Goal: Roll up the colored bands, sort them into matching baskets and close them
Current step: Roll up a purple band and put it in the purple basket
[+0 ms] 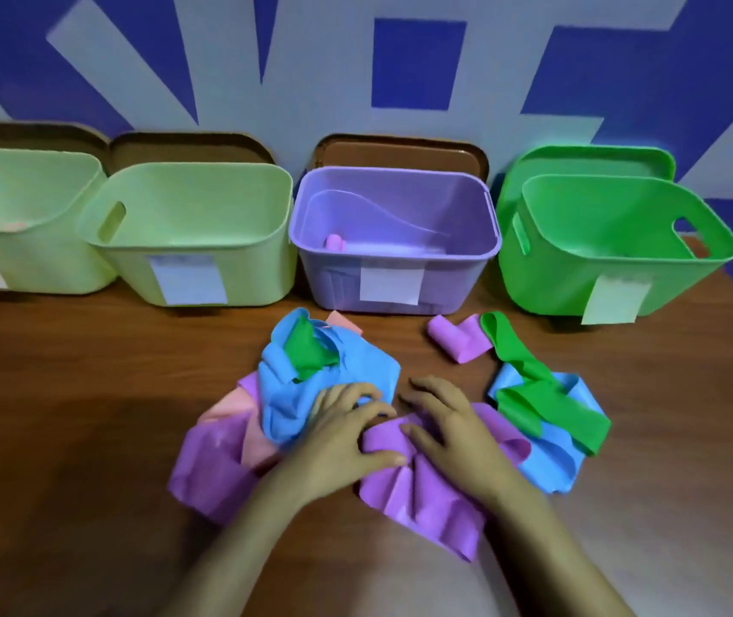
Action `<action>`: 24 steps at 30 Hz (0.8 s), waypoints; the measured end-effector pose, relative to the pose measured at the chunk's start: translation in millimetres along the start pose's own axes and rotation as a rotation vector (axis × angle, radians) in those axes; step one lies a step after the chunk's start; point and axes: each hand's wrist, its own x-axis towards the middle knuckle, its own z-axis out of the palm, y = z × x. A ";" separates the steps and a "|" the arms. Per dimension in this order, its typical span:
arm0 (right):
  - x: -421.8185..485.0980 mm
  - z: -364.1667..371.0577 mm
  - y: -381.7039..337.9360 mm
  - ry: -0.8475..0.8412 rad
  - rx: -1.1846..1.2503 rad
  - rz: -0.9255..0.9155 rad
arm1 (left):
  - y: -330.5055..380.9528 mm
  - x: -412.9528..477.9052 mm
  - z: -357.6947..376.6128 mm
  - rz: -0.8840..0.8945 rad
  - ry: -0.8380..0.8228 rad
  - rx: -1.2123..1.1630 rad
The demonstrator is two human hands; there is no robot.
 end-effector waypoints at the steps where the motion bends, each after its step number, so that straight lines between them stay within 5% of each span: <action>1: -8.9 -0.3 4.2 0.014 -0.039 -0.046 | -3.9 -0.8 3.2 0.008 -0.006 -0.024; 15: -51.7 -31.4 -8.3 -0.041 -0.228 -0.167 | 26.3 -26.0 -0.2 0.169 0.154 -0.092; 24: -80.9 -100.8 -80.8 0.152 0.946 -0.082 | 77.6 -65.4 -61.5 0.024 0.173 -1.086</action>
